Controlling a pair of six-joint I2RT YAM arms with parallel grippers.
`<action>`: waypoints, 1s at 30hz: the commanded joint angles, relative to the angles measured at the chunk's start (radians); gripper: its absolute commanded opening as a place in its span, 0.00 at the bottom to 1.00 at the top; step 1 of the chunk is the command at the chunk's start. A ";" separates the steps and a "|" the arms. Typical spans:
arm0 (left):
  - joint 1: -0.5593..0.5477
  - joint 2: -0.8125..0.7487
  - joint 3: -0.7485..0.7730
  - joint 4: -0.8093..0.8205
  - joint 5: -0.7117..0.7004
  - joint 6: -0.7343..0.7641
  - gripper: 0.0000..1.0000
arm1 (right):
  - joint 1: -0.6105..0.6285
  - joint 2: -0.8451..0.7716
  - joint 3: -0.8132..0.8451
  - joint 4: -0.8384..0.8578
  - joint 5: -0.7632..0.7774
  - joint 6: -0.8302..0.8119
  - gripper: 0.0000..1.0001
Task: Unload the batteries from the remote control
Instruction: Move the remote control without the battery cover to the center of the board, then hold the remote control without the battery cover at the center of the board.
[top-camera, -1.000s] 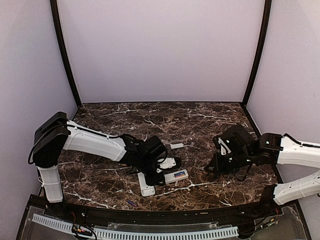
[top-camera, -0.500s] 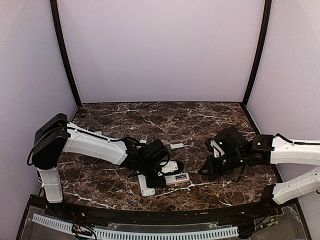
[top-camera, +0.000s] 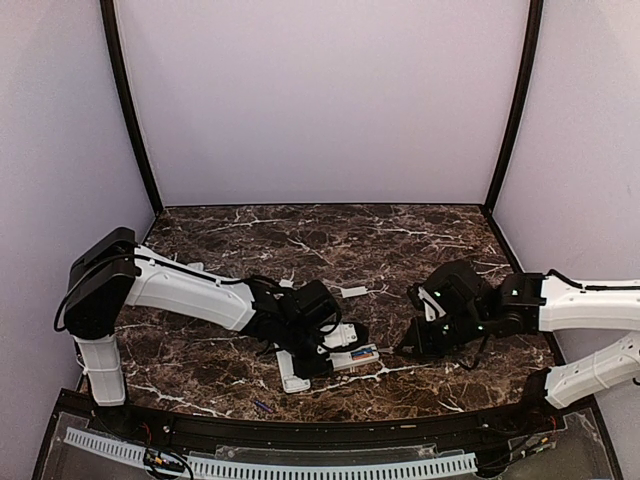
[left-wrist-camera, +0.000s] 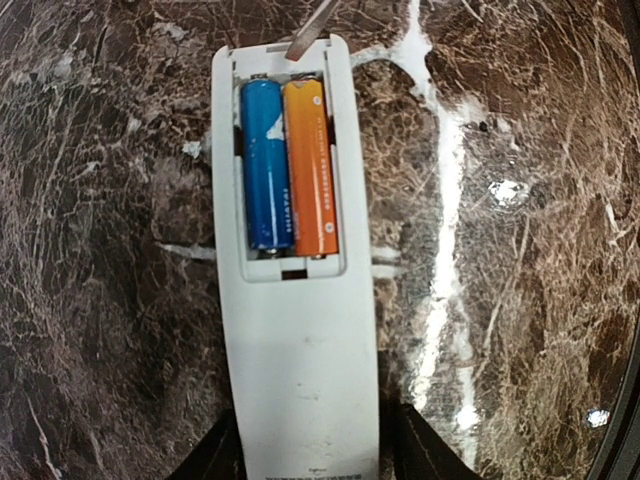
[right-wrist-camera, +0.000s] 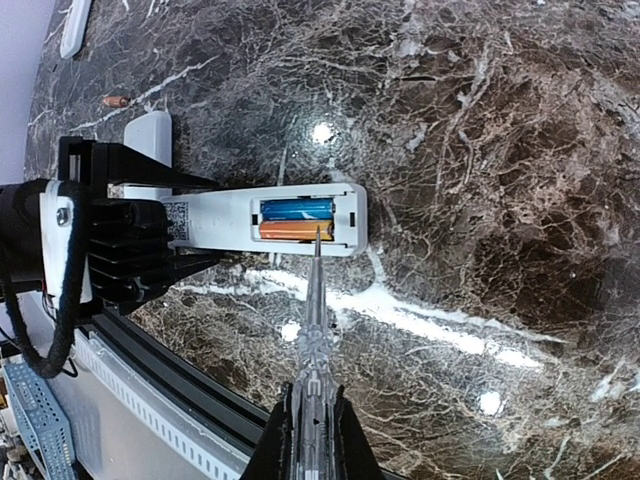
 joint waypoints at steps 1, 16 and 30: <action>-0.009 -0.004 -0.012 -0.051 -0.002 0.017 0.48 | 0.011 0.020 0.005 -0.011 0.039 0.028 0.00; -0.019 -0.003 -0.020 -0.049 -0.008 0.037 0.36 | 0.010 0.050 0.006 0.016 0.014 0.022 0.00; -0.019 0.002 -0.017 -0.051 -0.010 0.039 0.33 | 0.027 0.030 0.007 -0.008 0.011 0.056 0.00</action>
